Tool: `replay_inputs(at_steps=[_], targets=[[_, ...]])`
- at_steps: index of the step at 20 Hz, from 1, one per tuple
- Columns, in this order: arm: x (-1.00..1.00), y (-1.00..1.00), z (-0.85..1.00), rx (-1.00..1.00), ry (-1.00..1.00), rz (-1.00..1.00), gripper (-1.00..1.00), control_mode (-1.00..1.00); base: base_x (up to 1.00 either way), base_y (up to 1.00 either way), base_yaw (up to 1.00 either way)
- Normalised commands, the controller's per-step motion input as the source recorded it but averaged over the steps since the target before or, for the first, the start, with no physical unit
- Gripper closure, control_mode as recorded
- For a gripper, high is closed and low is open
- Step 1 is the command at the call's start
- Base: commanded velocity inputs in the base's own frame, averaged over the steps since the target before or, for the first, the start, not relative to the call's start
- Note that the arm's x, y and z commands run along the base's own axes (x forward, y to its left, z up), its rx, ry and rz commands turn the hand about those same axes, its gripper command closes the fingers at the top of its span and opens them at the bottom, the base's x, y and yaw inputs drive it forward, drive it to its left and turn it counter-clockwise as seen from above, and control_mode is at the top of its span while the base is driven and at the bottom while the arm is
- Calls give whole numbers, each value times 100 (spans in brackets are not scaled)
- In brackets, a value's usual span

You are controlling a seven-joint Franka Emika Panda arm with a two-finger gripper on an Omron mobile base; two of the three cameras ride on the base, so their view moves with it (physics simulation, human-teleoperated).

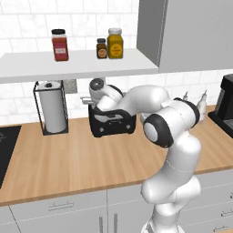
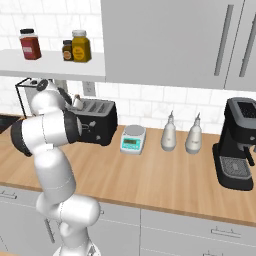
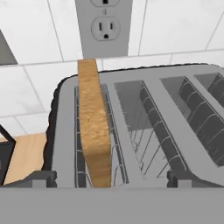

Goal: Start the toaster. Once the lever pops up, take the bread to the plate on the dining counter.

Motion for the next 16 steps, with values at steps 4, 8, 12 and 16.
replay_inputs(at_steps=[4,8,12,16], targets=[[27,7,-11,-2,0,-1,-100,-100,0,0,0],[36,1,-20,-4,-1,-1,-100,-100,0,0,0],[39,0,-25,-4,-3,0,-100,-100,0,0,0],[41,0,-20,0,-1,0,-100,-100,0,0,0]])
